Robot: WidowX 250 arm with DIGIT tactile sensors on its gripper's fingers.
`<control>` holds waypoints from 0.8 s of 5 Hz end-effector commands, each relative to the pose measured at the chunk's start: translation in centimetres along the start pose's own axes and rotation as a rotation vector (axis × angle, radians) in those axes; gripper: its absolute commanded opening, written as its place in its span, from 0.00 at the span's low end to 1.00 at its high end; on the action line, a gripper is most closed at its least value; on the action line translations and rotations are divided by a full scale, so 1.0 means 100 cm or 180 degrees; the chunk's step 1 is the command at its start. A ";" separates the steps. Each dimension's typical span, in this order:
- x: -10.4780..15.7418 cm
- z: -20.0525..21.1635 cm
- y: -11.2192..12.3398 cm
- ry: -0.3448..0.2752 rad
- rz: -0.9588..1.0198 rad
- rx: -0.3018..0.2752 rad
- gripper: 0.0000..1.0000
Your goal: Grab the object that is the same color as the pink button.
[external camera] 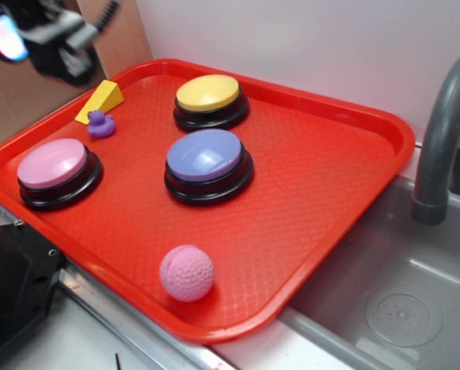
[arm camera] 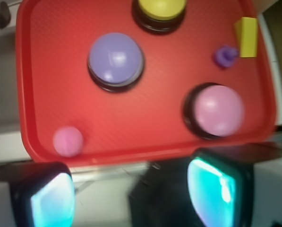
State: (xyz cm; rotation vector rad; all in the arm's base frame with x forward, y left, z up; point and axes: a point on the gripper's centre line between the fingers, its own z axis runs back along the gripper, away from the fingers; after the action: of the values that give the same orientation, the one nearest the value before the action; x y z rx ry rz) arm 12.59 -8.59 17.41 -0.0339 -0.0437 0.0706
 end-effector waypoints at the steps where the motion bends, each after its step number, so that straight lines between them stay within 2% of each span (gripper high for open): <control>1: -0.008 -0.032 -0.032 -0.0045 0.0061 0.0102 1.00; 2: -0.009 -0.066 -0.042 -0.0070 -0.0179 -0.0027 1.00; 3: -0.015 -0.096 -0.040 -0.0209 -0.0216 -0.0130 1.00; 4: -0.013 -0.111 -0.048 -0.0194 -0.0253 -0.0258 1.00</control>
State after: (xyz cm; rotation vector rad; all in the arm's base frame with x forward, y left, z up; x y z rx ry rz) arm 11.53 -13.53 5.81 -0.0942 -0.0810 -0.0092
